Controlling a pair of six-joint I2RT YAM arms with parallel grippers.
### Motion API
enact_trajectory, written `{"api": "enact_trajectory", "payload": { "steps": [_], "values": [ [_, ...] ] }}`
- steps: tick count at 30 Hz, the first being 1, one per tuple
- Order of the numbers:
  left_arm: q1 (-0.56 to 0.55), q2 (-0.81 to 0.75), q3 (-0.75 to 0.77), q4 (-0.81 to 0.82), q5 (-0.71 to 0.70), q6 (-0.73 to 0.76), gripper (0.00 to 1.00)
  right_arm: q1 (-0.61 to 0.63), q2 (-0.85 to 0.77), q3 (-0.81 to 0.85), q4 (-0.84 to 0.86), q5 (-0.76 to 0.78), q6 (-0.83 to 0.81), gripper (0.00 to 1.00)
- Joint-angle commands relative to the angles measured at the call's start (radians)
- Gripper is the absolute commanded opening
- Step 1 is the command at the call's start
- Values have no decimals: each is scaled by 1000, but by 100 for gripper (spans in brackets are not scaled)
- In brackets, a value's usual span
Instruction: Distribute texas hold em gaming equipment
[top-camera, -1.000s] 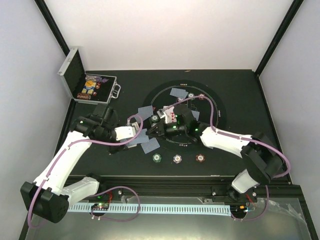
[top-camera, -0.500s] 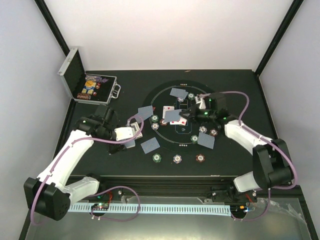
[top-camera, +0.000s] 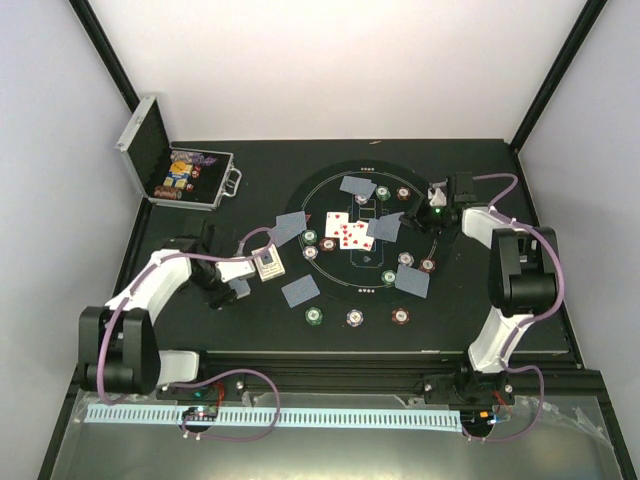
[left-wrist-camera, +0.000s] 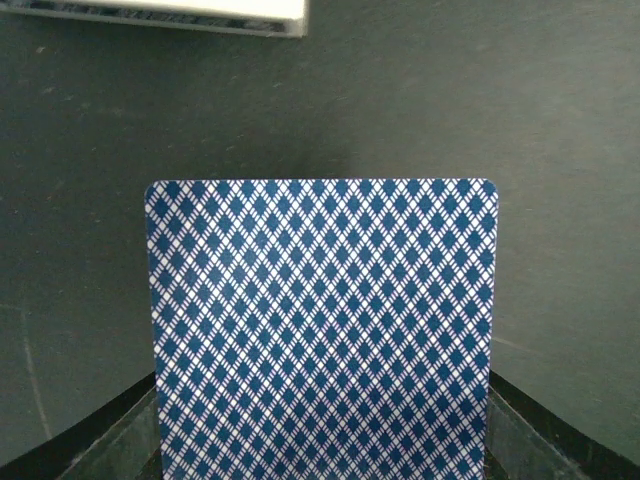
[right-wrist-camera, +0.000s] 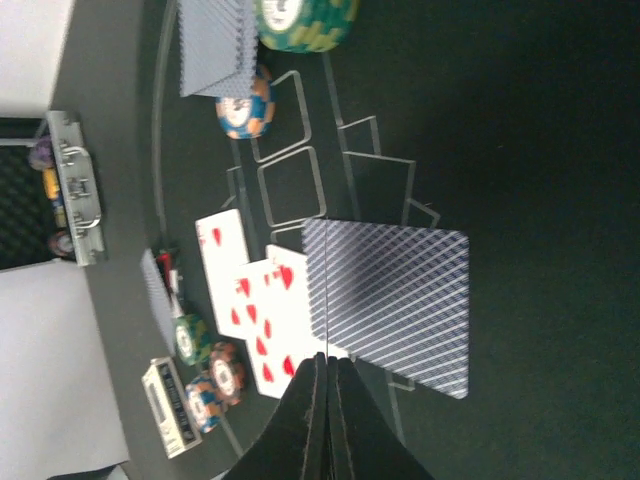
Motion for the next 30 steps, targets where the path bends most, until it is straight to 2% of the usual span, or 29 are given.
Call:
{"api": "enact_trajectory", "payload": {
  "steps": [1, 4, 8, 16, 21, 22, 26, 30],
  "values": [
    [45, 84, 18, 124, -33, 21, 2, -6, 51, 60, -94, 76, -85, 1],
    [53, 138, 33, 160, -46, 9, 4, -6, 62, 63, -117, 122, -104, 1],
    [53, 201, 62, 167, -51, 0, 14, -7, 67, 60, -142, 150, -119, 1],
    [55, 217, 49, 209, -48, -1, 51, -6, 13, 43, -167, 166, -121, 16],
    [55, 212, 41, 230, -53, 7, 64, -5, -60, 24, -188, 169, -123, 23],
    [55, 210, 39, 233, -53, 9, 69, -5, -74, 21, -194, 170, -124, 25],
    [55, 200, 36, 218, -43, 21, 98, -4, -131, 9, -221, 171, -133, 39],
    [55, 177, 43, 185, -39, 30, 99, -4, -190, 24, -278, 196, -161, 56]
  ]
}}
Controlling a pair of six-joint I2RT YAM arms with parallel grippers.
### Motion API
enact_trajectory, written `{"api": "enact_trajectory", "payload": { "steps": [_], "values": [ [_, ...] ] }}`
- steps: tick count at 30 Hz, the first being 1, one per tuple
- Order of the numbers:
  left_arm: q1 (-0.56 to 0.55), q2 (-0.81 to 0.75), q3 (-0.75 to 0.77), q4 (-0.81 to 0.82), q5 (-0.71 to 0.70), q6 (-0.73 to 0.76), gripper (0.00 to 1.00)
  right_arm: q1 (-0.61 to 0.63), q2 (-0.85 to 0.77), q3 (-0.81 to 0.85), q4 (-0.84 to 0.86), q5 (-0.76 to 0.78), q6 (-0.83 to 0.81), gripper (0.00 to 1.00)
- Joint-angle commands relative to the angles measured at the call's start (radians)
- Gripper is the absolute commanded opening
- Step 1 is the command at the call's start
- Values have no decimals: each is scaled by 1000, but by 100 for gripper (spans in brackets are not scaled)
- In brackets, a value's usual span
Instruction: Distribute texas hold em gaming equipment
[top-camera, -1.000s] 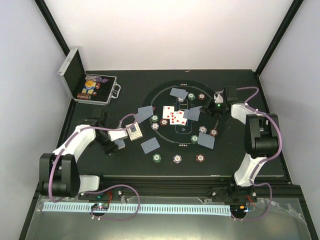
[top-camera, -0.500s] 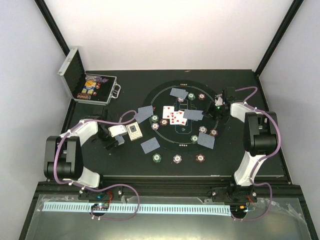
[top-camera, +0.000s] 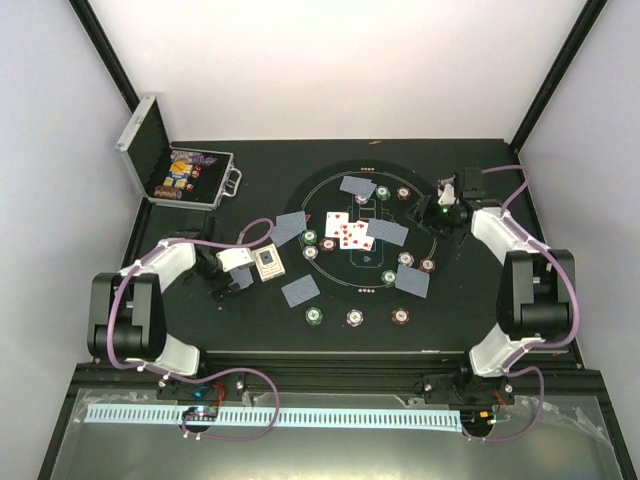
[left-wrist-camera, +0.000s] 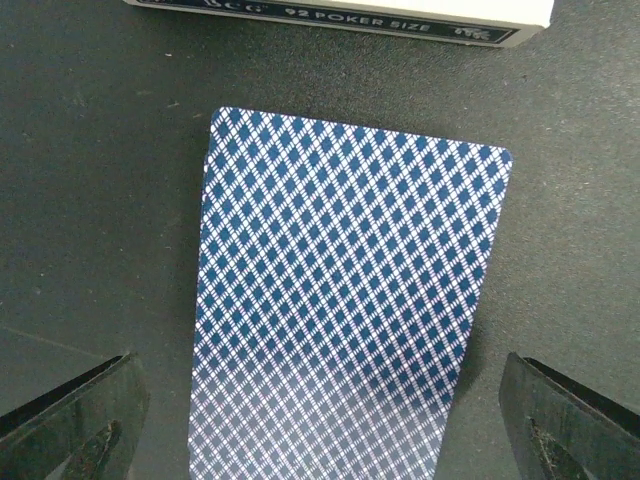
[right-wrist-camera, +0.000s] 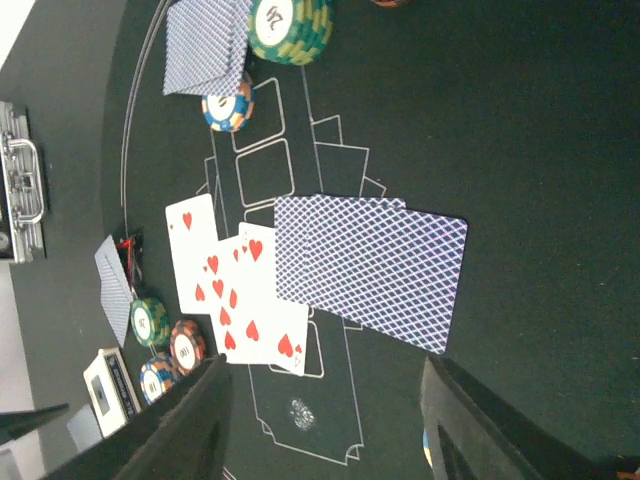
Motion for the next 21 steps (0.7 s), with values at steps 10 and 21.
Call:
{"api": "enact_trajectory", "payload": {
  "steps": [10, 21],
  "values": [
    [23, -191, 224, -228, 150, -45, 99, -5, -262, 63, -154, 252, -90, 100],
    [37, -482, -139, 682, 339, -699, 99, -4, -741, -565, 555, 923, -247, 100]
  ]
}}
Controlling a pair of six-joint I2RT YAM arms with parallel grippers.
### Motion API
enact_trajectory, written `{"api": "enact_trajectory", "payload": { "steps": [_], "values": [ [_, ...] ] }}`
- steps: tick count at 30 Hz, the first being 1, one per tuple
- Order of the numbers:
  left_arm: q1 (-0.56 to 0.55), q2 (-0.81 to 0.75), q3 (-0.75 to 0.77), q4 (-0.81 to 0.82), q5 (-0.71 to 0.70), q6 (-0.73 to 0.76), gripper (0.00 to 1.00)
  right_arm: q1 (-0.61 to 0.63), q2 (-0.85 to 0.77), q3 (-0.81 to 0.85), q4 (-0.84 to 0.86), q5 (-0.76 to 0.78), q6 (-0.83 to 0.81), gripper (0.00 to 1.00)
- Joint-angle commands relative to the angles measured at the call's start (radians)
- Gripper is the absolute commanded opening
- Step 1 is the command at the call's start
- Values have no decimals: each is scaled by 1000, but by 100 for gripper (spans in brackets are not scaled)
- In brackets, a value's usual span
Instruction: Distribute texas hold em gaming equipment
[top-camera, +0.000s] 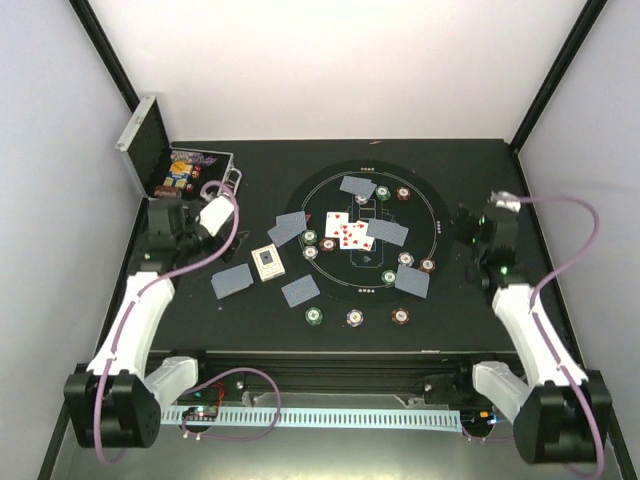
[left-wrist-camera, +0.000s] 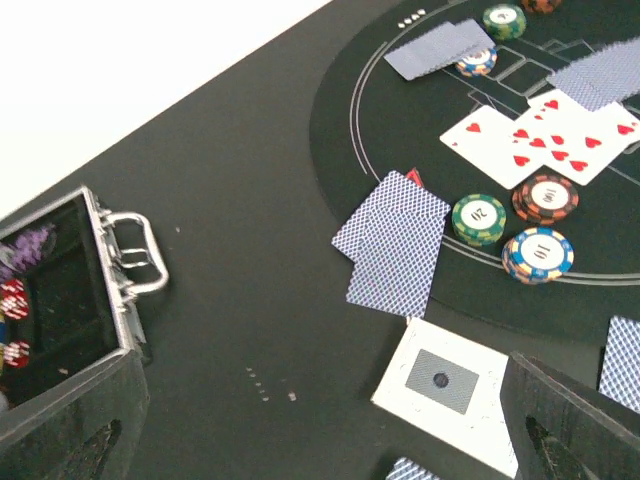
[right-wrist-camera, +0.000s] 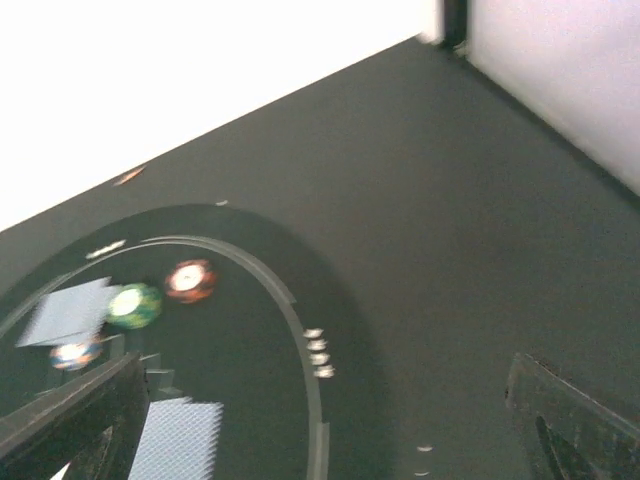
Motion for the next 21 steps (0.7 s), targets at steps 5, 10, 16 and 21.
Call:
{"api": "enact_trajectory", "payload": {
  "steps": [5, 10, 16, 21],
  "values": [
    [10, 7, -500, 998, -6, -421, 99, -3, -171, -428, 610, 465, -181, 100],
    [10, 160, -596, 1354, -123, -472, 99, -5, -58, -500, 848, 481, -258, 100],
    [-5, 343, -732, 1753, -214, -482, 99, -5, 109, -548, 1099, 392, -257, 100],
    [-27, 319, -673, 1621, -305, -486, 99, -4, 264, -543, 1282, 166, -373, 100]
  ]
}}
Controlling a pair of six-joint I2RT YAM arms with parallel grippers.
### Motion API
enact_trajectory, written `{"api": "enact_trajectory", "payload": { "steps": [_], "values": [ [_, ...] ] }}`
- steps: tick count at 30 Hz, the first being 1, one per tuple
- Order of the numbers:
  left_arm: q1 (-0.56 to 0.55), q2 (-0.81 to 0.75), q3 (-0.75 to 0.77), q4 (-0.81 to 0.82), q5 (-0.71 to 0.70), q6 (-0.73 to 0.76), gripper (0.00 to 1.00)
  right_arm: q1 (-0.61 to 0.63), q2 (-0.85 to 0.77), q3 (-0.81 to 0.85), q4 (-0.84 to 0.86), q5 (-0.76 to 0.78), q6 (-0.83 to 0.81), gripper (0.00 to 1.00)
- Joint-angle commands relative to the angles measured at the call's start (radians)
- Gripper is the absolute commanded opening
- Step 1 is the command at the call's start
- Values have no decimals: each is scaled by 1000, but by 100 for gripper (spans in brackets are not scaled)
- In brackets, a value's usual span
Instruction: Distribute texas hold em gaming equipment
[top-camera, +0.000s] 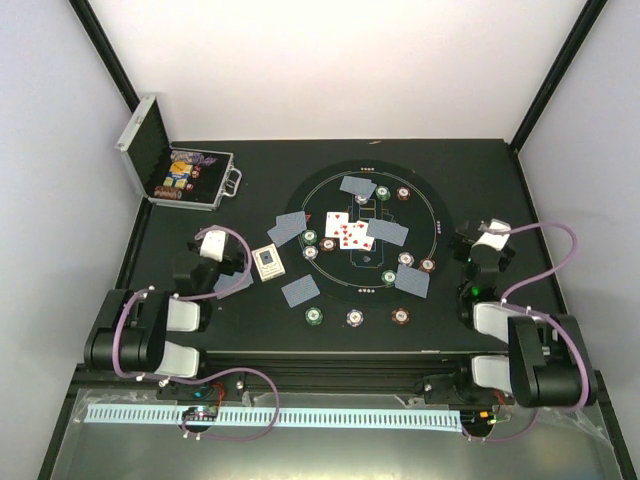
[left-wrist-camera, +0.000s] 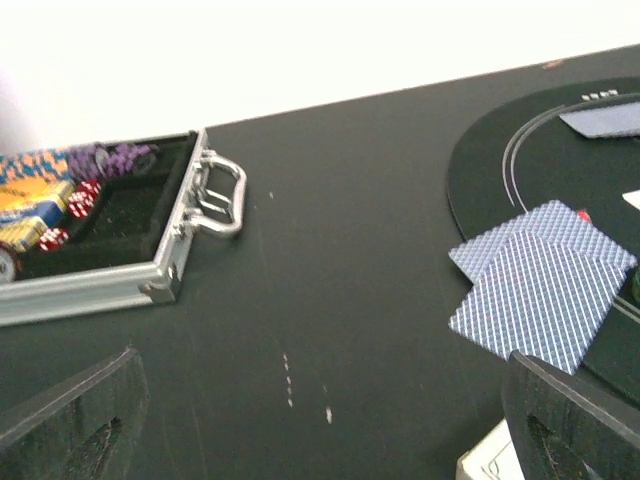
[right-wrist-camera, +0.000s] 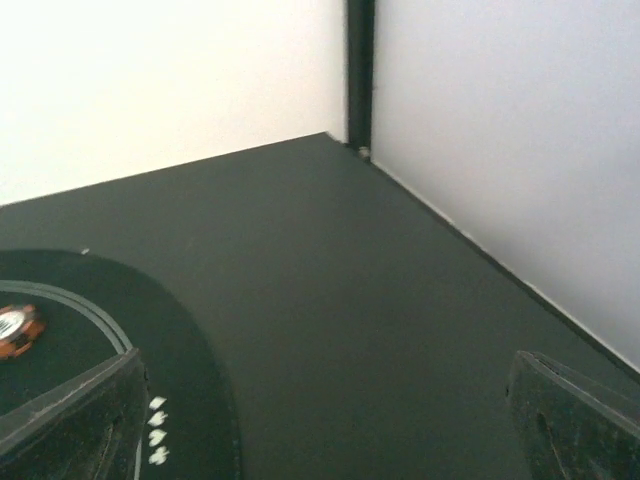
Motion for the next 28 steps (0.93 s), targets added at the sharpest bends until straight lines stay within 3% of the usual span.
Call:
{"api": "enact_trajectory", "payload": {
  "steps": [1, 3, 4, 6, 8, 10, 12, 28],
  "values": [
    [-10, -55, 114, -62, -97, -45, 99, -4, 129, 1, 290, -252, -146, 100],
    [-10, -21, 175, -115, -127, -50, 99, -1, 207, 30, 352, -321, -179, 100],
    [-10, -21, 173, -109, -127, -45, 99, -4, 179, 70, 227, -308, -162, 100],
    [-10, -27, 174, -123, -119, -47, 99, -15, 204, 54, 295, -321, -160, 100],
    [-10, -29, 178, -134, -123, -50, 99, -14, 176, 69, 213, -322, -157, 100],
    [-10, -29, 180, -137, -124, -52, 99, -14, 190, 49, 278, -323, -162, 100],
    [-10, -30, 180, -137, -126, -52, 99, -14, 175, 61, 221, -325, -160, 100],
    [-10, -29, 180, -138, -125, -52, 99, -13, 177, 63, 229, -325, -161, 100]
  ]
}}
